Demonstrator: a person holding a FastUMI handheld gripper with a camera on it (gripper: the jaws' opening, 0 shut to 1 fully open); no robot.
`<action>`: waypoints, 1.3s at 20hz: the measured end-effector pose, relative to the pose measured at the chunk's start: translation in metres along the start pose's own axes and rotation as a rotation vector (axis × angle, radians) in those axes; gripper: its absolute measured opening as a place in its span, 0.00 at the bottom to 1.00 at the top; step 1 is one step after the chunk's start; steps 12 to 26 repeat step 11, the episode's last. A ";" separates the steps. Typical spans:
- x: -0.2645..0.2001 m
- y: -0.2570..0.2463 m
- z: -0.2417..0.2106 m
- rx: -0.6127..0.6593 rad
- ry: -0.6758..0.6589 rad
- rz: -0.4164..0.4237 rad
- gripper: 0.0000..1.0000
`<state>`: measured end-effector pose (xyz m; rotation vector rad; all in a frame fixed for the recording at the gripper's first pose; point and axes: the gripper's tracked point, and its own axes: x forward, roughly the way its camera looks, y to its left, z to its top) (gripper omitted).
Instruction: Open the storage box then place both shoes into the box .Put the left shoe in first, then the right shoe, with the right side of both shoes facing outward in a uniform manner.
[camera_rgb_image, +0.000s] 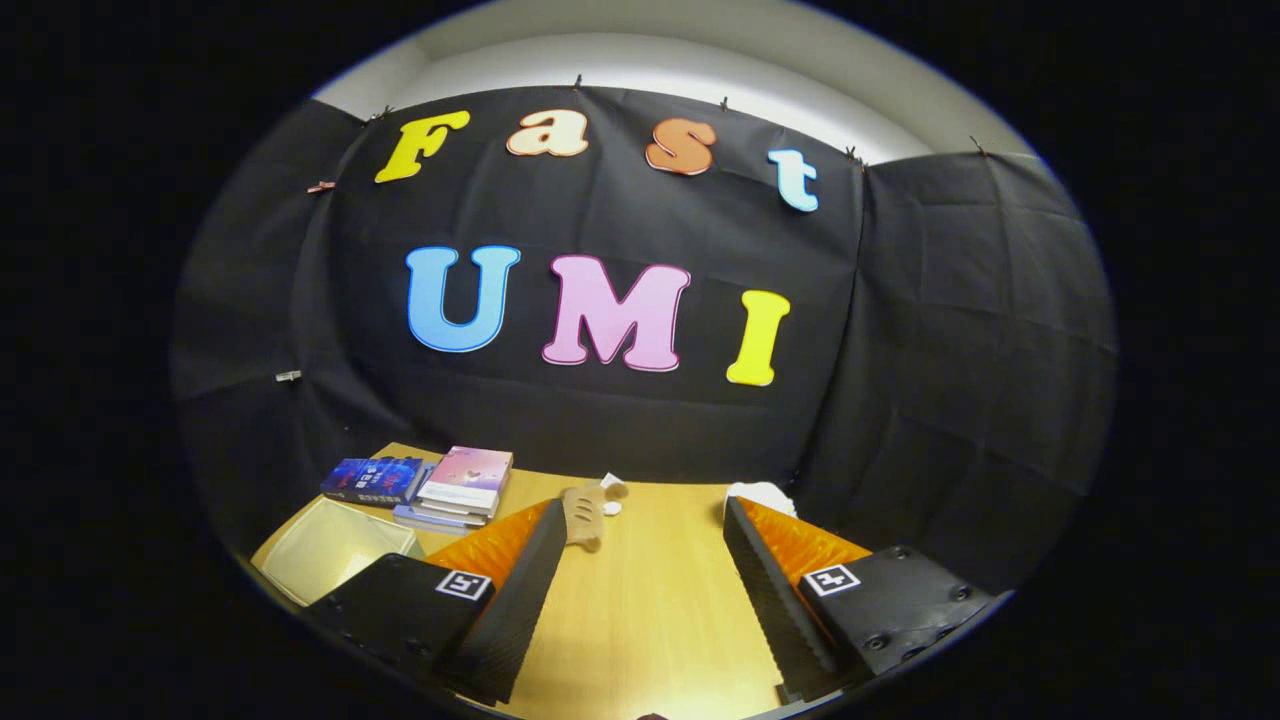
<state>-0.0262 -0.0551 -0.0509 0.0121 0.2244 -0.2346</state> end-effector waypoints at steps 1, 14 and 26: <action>-0.004 0.002 0.001 -0.001 -0.015 -0.004 0.96; -0.017 0.008 0.018 -0.013 -0.124 -0.014 0.98; -0.017 0.008 0.018 -0.013 -0.124 -0.014 0.98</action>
